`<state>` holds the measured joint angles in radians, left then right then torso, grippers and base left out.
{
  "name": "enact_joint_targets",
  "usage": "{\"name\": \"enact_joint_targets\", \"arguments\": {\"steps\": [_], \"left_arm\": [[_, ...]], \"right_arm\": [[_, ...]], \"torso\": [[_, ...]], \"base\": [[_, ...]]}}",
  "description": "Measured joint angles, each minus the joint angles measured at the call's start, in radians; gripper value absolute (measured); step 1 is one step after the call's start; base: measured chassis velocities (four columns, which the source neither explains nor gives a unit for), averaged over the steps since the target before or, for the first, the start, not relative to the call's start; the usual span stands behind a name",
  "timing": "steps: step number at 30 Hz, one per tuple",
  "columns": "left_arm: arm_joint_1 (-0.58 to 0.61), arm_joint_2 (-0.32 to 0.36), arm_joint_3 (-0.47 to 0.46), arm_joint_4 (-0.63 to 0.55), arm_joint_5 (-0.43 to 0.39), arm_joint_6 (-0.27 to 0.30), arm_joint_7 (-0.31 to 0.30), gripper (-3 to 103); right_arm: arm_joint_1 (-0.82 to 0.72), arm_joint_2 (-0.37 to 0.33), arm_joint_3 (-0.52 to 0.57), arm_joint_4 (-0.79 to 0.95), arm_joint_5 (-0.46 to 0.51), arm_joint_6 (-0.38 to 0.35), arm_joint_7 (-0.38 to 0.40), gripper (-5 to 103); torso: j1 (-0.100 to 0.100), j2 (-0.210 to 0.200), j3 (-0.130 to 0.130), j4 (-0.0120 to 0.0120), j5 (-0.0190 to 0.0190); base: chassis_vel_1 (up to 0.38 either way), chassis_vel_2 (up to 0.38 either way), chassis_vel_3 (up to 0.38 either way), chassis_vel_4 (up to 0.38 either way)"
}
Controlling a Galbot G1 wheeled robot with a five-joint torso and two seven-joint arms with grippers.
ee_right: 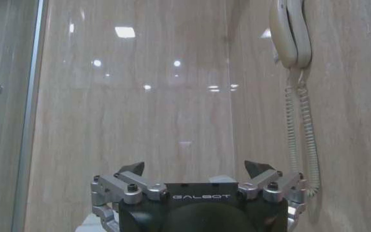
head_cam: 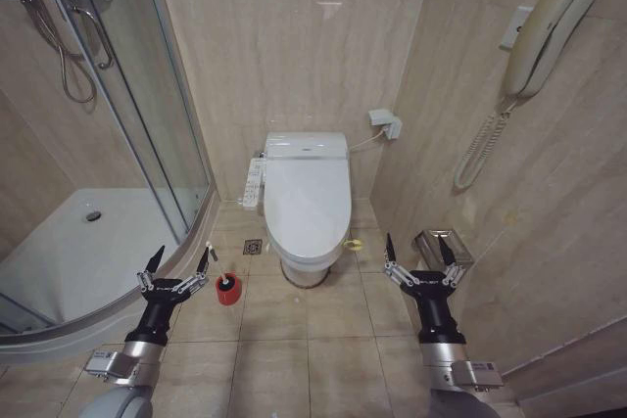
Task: Open the toilet lid, clean the toilet bowl with a toilet brush, close the toilet lid, and flush.
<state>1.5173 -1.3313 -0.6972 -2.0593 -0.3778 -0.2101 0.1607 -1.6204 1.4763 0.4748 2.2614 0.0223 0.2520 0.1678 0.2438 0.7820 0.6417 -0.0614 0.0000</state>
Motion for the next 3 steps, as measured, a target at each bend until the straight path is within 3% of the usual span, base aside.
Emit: {"name": "enact_joint_targets", "arguments": {"steps": [3], "left_arm": [[0.0, 0.0, 0.0, 0.0, 0.0, 0.0, 0.0, 100]], "right_arm": [[0.0, 0.0, 0.0, 0.0, 0.0, 0.0, 0.0, 100]], "torso": [[0.0, 0.0, 0.0, 0.0, 0.0]], "base": [[0.0, 0.0, 0.0, 0.0]]}}
